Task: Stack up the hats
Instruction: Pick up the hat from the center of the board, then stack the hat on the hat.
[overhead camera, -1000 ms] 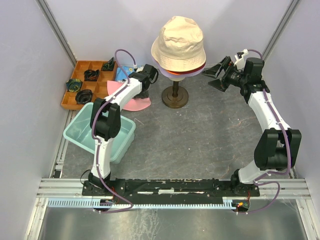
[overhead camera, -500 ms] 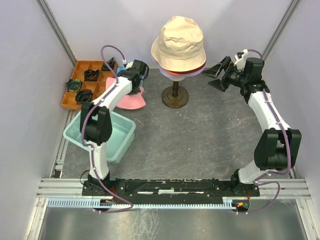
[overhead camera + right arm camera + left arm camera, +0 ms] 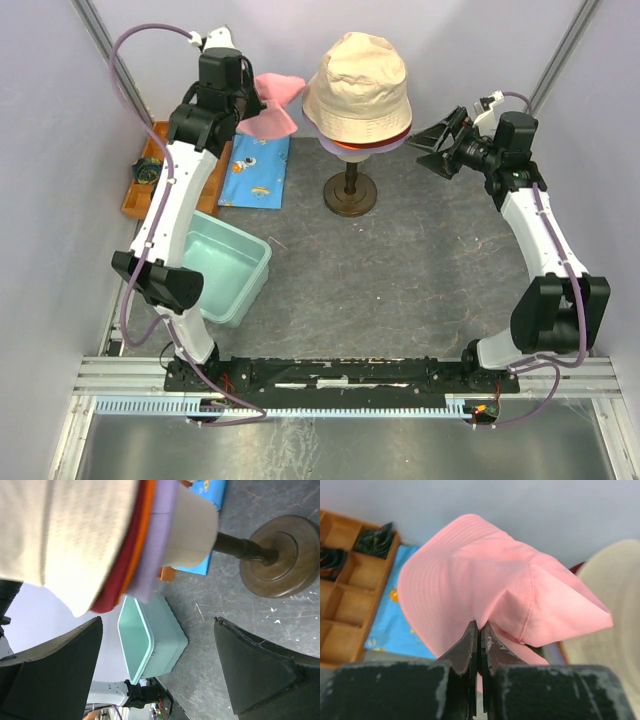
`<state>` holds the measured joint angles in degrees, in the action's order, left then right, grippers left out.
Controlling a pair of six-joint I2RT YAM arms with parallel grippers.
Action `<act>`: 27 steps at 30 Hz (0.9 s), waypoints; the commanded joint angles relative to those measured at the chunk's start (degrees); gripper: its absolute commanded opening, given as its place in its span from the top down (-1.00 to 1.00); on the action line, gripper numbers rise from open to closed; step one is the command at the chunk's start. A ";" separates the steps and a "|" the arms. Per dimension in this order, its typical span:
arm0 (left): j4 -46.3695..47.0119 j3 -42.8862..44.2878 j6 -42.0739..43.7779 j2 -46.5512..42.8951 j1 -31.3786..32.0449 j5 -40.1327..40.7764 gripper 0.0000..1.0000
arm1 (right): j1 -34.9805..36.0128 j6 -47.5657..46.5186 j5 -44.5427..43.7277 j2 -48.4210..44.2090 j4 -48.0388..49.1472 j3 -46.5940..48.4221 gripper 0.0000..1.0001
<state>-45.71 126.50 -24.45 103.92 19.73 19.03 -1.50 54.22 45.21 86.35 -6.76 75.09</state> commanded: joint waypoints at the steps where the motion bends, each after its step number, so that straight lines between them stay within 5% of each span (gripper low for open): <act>1: 4.29 6.21 -2.36 -3.20 -0.14 -7.36 0.94 | 1.51 0.59 1.26 -5.39 2.53 3.34 -0.99; 11: 7.88 7.02 -11.25 -10.01 -5.66 -14.52 0.94 | 12.62 5.49 0.02 -5.99 2.42 13.78 -0.99; 18: 17.94 -2.74 -24.99 -17.25 -10.11 -25.54 0.94 | 18.99 14.21 -2.31 -5.50 9.88 15.07 -0.99; 23: 31.43 -21.58 -48.37 -23.06 -19.32 -39.88 0.94 | 22.02 19.60 -2.22 -3.91 15.41 14.96 -0.99; 27: 48.73 -38.24 -64.58 -25.34 -20.59 -47.03 0.94 | 22.42 20.74 -2.69 -3.49 15.47 15.11 -0.99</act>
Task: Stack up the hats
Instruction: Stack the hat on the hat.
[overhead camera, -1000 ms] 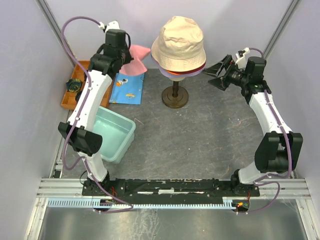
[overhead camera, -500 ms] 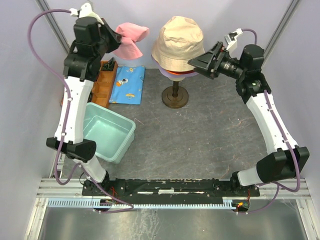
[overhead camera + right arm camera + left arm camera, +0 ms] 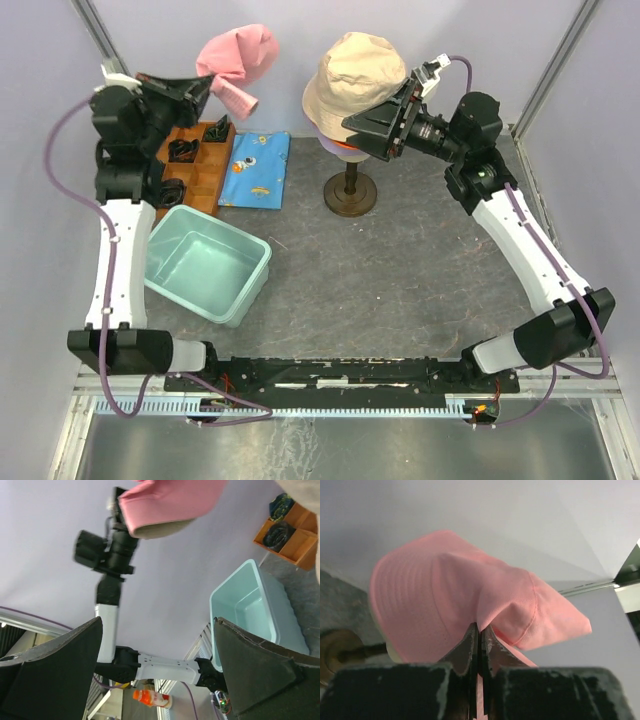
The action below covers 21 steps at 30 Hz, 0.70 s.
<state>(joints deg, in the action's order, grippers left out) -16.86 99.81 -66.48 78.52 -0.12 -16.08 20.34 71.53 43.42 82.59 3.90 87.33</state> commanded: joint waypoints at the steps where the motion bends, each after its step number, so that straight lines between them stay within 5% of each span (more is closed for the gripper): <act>1: 25.37 -14.48 -26.09 -0.09 -0.62 -12.61 0.94 | 0.54 4.35 -0.96 0.37 4.98 2.85 -0.99; 10: 50.78 -18.52 -40.96 2.85 -0.33 -13.24 0.94 | 3.10 21.27 -1.90 4.55 14.99 2.66 -0.96; 21: 48.86 -15.48 -38.39 2.40 0.03 -16.40 0.94 | 8.53 31.85 -6.84 10.72 22.70 11.23 -0.43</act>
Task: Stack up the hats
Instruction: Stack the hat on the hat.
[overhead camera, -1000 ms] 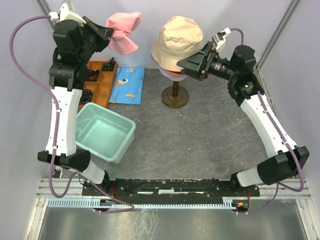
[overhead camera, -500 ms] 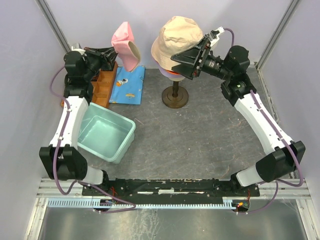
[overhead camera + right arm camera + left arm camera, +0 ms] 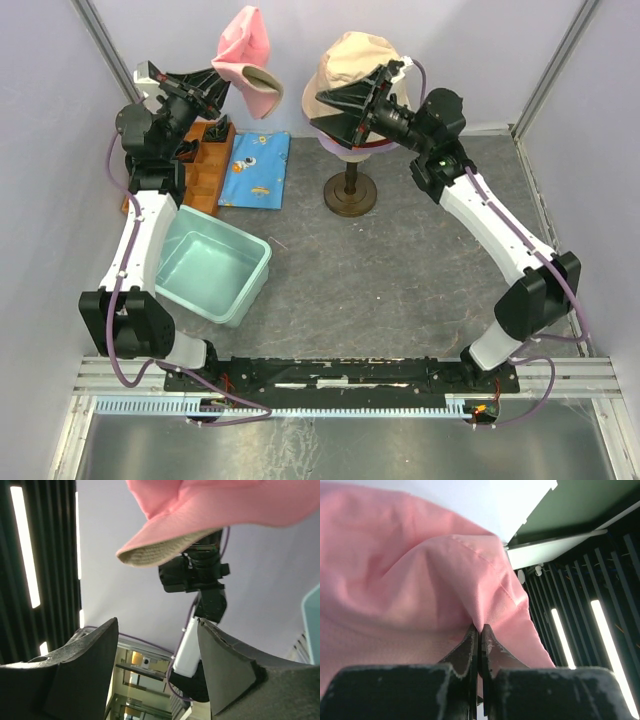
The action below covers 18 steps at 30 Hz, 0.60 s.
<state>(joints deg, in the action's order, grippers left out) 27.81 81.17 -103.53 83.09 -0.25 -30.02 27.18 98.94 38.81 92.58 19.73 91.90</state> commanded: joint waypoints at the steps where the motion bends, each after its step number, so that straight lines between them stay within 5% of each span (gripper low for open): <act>1: 3.77 3.39 -0.47 -2.08 0.15 -2.80 0.94 | 2.14 4.46 -2.35 1.40 6.48 8.43 -0.40; 18: 3.05 4.78 1.56 -2.07 0.25 -3.83 0.94 | 7.54 6.46 -5.57 10.44 4.57 19.34 -0.30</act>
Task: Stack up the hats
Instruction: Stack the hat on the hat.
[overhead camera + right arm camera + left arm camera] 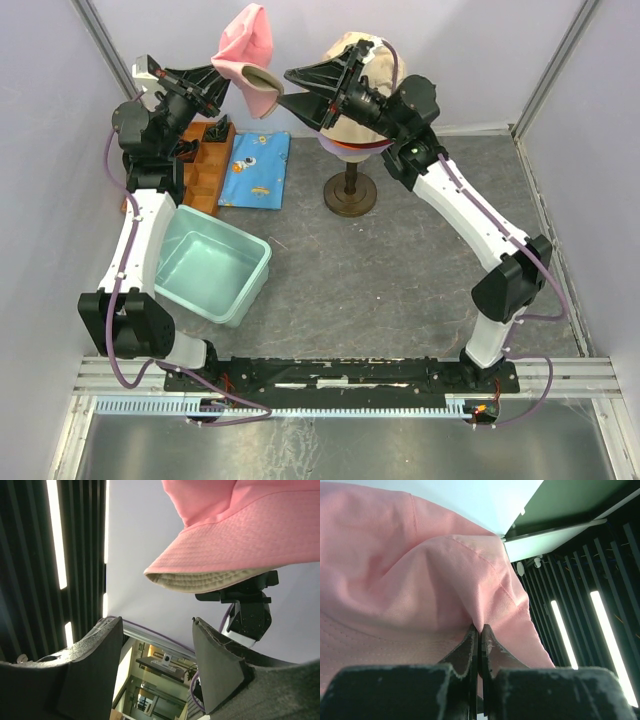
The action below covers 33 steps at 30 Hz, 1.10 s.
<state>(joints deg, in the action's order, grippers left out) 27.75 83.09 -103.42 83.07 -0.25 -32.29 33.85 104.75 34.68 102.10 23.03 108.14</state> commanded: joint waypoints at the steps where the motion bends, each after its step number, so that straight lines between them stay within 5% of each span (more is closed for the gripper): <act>1: 3.13 2.87 1.36 -2.12 0.25 -1.62 0.94 | 0.90 0.63 -1.67 1.17 1.32 3.17 -0.30; 28: 5.51 0.65 -0.98 -5.72 1.38 -2.38 0.94 | 1.71 -0.91 -2.70 9.34 -5.71 17.07 -0.15; 33: 5.98 0.96 -1.09 -5.73 1.40 -2.57 0.94 | 2.40 -0.69 -2.81 10.42 -5.80 18.65 0.13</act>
<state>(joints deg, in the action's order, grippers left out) 29.19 83.07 -103.46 79.70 0.67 -33.56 35.20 104.62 31.81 111.59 16.53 123.22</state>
